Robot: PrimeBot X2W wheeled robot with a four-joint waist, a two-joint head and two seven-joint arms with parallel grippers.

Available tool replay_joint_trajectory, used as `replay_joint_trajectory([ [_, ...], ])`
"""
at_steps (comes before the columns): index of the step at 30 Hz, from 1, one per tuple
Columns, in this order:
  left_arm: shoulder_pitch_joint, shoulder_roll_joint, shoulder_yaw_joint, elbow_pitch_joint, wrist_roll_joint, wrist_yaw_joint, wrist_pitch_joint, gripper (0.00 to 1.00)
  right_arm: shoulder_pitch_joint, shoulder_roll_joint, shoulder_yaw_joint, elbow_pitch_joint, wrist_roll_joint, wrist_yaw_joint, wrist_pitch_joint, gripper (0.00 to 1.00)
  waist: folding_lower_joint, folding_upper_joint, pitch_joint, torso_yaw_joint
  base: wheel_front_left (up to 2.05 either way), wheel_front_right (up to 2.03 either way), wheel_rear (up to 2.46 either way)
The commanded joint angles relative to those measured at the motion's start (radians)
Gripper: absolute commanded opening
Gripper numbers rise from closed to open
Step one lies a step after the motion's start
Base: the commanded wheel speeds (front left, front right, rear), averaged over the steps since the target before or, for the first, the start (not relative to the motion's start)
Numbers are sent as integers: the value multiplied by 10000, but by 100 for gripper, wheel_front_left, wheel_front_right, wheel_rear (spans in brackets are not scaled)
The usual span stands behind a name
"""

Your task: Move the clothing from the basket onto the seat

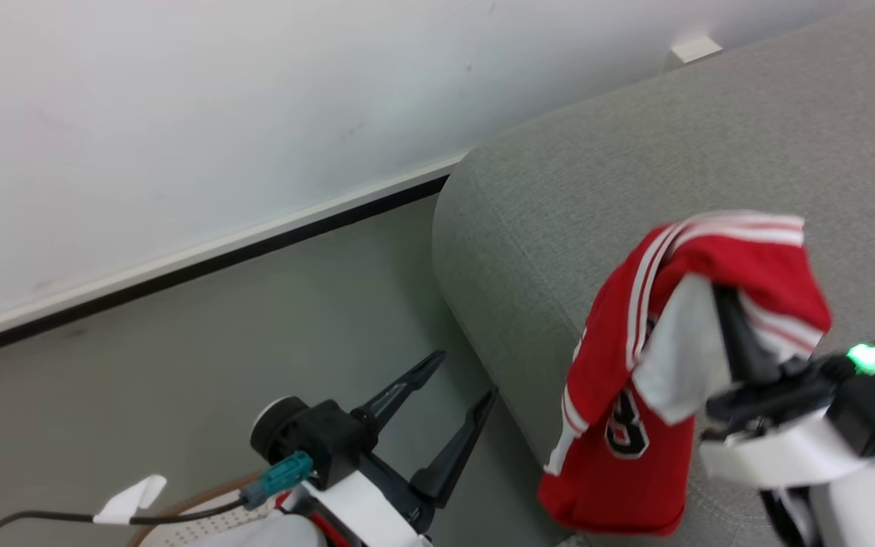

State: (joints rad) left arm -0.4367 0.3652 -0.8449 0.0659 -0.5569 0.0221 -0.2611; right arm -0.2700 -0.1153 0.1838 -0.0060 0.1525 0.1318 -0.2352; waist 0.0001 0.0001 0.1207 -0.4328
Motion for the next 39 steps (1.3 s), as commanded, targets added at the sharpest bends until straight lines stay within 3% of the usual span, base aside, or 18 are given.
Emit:
replay_joint_trajectory([
  [1, -101, 97, 13, -4, 104, -37, -12, 100, -358, -108, -74, -77, 128, -21, 35, 0, -1, -1, 152, 119, 0, 0, 0],
  [13, -770, 792, 126, -629, 288, -325, 360, 100, -4426, -2067, -1376, 364, 1334, -21, 862, 0, -1, -1, 2163, 1296, 0, 0, 0],
  [19, -1169, 1134, 282, -919, 315, -464, 435, 100, -5998, -3452, -2286, 1551, 1737, -21, 1371, 0, -1, -1, 3286, 1953, 0, 0, 0],
  [24, -1394, 1380, 448, -1040, 367, -503, 421, 100, -6908, -4236, -3253, 2758, 1606, -21, 1255, 0, -1, -1, 4032, 2330, 0, 0, 0],
  [30, -1595, 1698, 605, -1165, 386, -555, 436, 100, -7118, -4158, -2693, 4582, 1046, -22, 1751, 0, -1, -1, 4732, 2492, 0, 0, 0],
  [34, -1752, 1735, 661, -1203, 381, -571, 463, 100, -6816, -3644, -2374, 5935, 1389, -22, 2422, 0, -1, -1, 4997, 2591, 0, 0, 0],
  [39, -1908, 1779, 707, -1138, 360, -578, 473, 100, -6563, -3451, -1745, 6921, 1633, -22, 3054, 0, -1, -1, 5117, 2656, 0, 0, 0],
])
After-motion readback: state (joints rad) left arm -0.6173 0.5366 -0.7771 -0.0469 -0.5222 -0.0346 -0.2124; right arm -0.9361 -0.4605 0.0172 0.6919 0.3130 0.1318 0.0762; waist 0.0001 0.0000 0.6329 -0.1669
